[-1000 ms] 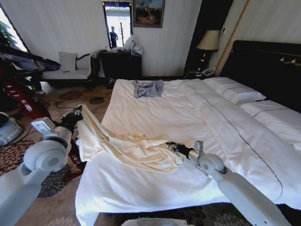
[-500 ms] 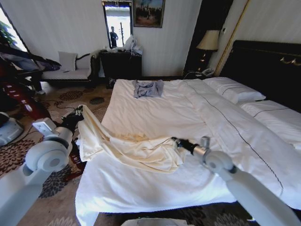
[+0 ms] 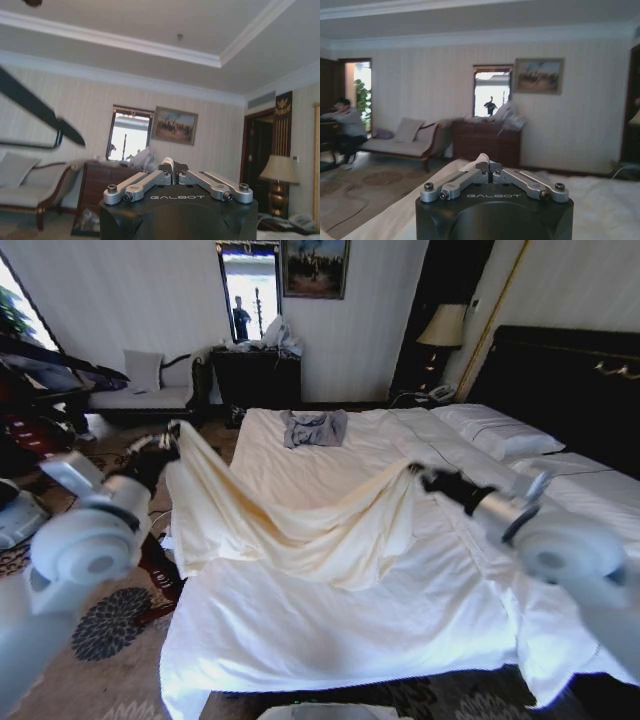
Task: Pick up the clothes from the bed and hang them on the clothes hanger.
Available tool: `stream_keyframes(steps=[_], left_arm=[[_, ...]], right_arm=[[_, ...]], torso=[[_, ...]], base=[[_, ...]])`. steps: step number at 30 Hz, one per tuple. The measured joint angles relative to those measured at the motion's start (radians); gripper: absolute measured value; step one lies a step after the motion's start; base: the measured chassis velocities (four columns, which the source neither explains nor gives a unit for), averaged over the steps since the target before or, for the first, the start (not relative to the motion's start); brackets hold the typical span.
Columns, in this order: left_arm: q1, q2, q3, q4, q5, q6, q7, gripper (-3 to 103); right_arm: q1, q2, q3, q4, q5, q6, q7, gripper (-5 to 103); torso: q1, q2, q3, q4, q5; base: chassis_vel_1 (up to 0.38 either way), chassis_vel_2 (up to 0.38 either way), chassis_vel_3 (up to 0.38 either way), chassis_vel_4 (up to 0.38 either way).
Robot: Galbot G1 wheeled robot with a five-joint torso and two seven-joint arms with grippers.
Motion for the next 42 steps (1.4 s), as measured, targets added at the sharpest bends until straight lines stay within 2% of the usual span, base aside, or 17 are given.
stream_keyframes(steps=[3,6,12,19,21,23,24,25,27,28,29,32,34,36,38,40,42], left_arm=[[-0.049,0.004,0.025,0.040,0.008,-0.002,0.021,2],[-0.171,-0.013,0.085,0.103,0.008,-0.003,0.030,2],[-0.310,-0.038,0.149,0.156,-0.019,0.002,0.032,2],[-0.282,-0.012,0.138,0.087,-0.057,0.013,0.031,2],[-0.236,0.018,0.109,0.020,-0.076,0.019,0.019,2],[-0.205,0.055,0.067,-0.055,-0.125,0.026,-0.016,2],[-0.205,0.055,0.067,-0.055,-0.125,0.026,-0.016,2],[-0.196,0.089,0.015,-0.109,-0.194,0.038,-0.056,2],[-0.186,0.131,-0.070,-0.149,-0.285,0.058,-0.093,2],[-0.178,0.146,-0.110,-0.158,-0.314,0.066,-0.102,2],[-0.178,0.146,-0.110,-0.158,-0.314,0.066,-0.102,2],[-0.104,0.217,-0.334,-0.188,-0.469,0.137,-0.160,2],[-0.102,0.222,-0.347,-0.190,-0.485,0.144,-0.167,2],[-0.110,0.236,-0.369,-0.193,-0.528,0.169,-0.186,2],[-0.118,0.237,-0.357,-0.190,-0.523,0.175,-0.188,2],[-0.122,0.227,-0.310,-0.176,-0.473,0.184,-0.189,2],[-0.115,0.180,-0.208,-0.132,-0.358,0.184,-0.174,2]], right_arm=[[0.066,-0.035,-0.011,-0.033,0.018,0.002,0.011,0],[0.200,-0.082,-0.042,-0.098,0.067,0.001,0.028,0],[0.270,-0.156,-0.060,-0.149,0.088,0.012,0.017,0],[0.251,-0.192,-0.038,-0.111,0.149,0.013,0.028,0],[0.238,-0.197,-0.011,-0.063,0.211,-0.008,0.053,0],[0.196,-0.204,0.077,-0.010,0.317,-0.047,0.110,0],[0.196,-0.204,0.077,-0.010,0.317,-0.047,0.110,0],[0.158,-0.208,0.182,0.027,0.448,-0.102,0.178,0],[0.131,-0.212,0.290,0.049,0.579,-0.182,0.246,0],[0.125,-0.215,0.328,0.053,0.636,-0.217,0.272,0],[0.125,-0.215,0.328,0.053,0.636,-0.217,0.272,0],[0.106,-0.240,0.524,0.057,0.903,-0.283,0.371,0],[0.106,-0.243,0.538,0.056,0.923,-0.285,0.380,0],[0.113,-0.256,0.580,0.046,0.997,-0.287,0.424,0],[0.114,-0.256,0.574,0.044,0.994,-0.287,0.427,0],[0.103,-0.238,0.514,0.042,0.894,-0.287,0.402,0],[0.004,-0.200,0.420,0.030,0.574,-0.287,0.264,0]], torso=[[0.000,0.000,0.000,0.0001,0.0003],[0.000,0.000,0.000,0.0001,-0.0002],[0.000,0.000,0.000,-0.0003,0.0004],[0.000,0.000,0.000,-0.0001,0.0000],[0.000,0.000,0.000,0.0000,-0.0003],[0.000,0.000,0.000,0.0005,-0.0003],[0.000,0.000,0.000,0.0005,-0.0003],[0.000,0.000,0.000,0.0001,-0.0005],[0.000,0.000,0.000,-0.0001,0.0001],[0.000,0.000,0.000,-0.0002,0.0002],[0.000,0.000,0.000,-0.0002,0.0002],[0.000,0.000,0.000,0.0001,0.0001],[0.000,0.000,0.000,0.0002,-0.0001],[0.000,0.000,-0.001,0.0001,-0.0009],[0.000,0.000,-0.001,0.0001,-0.0006],[0.000,0.000,0.000,-0.0002,-0.0005],[0.000,0.000,0.000,0.0003,0.0008]], base=[[0.000,0.000,0.000,0.000],[0.000,0.000,0.000,0.000],[0.000,0.000,0.000,0.000],[0.000,0.000,0.000,0.000],[0.000,0.000,0.000,0.000],[0.000,0.000,0.000,0.000],[0.000,0.000,0.000,0.000],[0.000,0.000,0.000,0.000],[0.000,0.000,0.000,0.000],[0.000,0.000,0.000,0.000],[0.000,0.000,0.000,0.000],[0.000,0.000,0.000,0.000],[0.000,0.000,0.000,0.000],[0.000,0.000,0.000,0.000],[0.000,0.000,0.000,0.000],[0.000,0.000,0.000,0.000],[0.000,0.000,0.000,0.000]])
